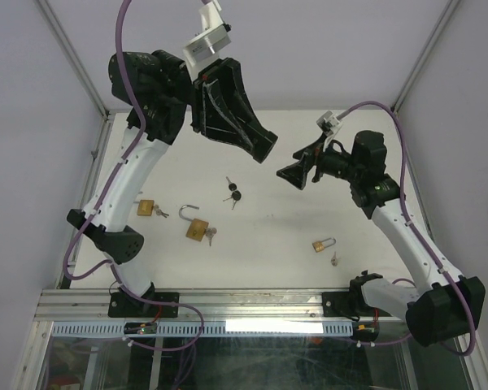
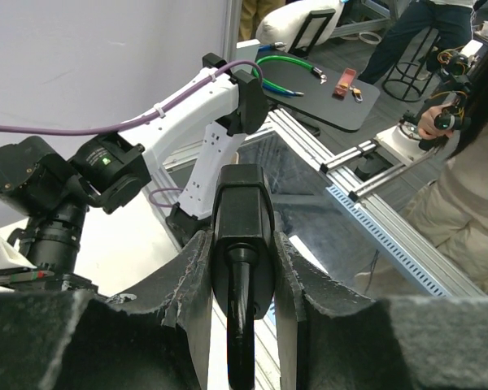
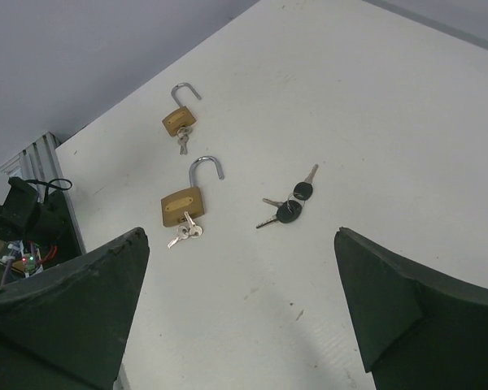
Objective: Unlock with the key
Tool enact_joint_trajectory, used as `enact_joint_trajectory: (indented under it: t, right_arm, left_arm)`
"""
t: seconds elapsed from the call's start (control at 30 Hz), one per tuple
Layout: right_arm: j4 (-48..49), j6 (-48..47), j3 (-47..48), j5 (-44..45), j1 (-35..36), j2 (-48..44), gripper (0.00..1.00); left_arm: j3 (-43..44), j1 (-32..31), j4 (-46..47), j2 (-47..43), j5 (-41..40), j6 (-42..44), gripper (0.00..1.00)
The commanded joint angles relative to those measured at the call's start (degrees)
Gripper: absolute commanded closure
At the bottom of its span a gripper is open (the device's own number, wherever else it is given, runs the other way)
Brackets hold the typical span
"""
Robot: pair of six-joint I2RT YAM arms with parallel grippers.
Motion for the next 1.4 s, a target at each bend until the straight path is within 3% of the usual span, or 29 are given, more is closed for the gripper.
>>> enact_joint_trajectory:
  t: [0.0,0.3,0.5,0.7,1.03,1.17,1.3,1.37]
  right_arm:
    - [5.4,-1.0,0.0,2.2,0.3,-2.7,0.01]
    - [4.3,2.7,0.7,5.4,2.8,-2.2,0.05]
    - [-1.1,7.6,4.3,16.0,7.3,3.0,0.16]
    - [-15.9,12.5,13.5,35.6,16.7,16.4,0.39]
    - [-29.5,10.5,32.3,45.6,25.7,40.5,0.43]
    - [-31.7,10.1,37.9,45.6,26.2,47.7,0.43]
    - [-33.0,9.9,43.7,47.0,28.1,54.4,0.42]
    - [-34.0,9.1,47.4,48.4,28.1,58.4,0.41]
  left_arm:
    - [3.7,-2.0,-4.6,-2.0,1.7,0.9,1.00]
    - [7.1,-4.1,-8.2,-2.4,3.9,3.2,1.00]
    - [5.3,-3.7,-8.0,-4.8,4.2,3.9,1.00]
    - [-13.7,3.4,0.3,-15.6,0.3,5.0,1.00]
    - [-58.3,26.3,8.7,-36.2,-5.3,4.9,1.00]
    - [-71.1,29.4,6.0,-41.6,-7.4,9.7,1.00]
    - [-78.6,30.1,-4.3,-47.3,-11.9,21.7,1.00]
    - [-81.0,30.1,-7.1,-49.0,-14.8,23.8,1.00]
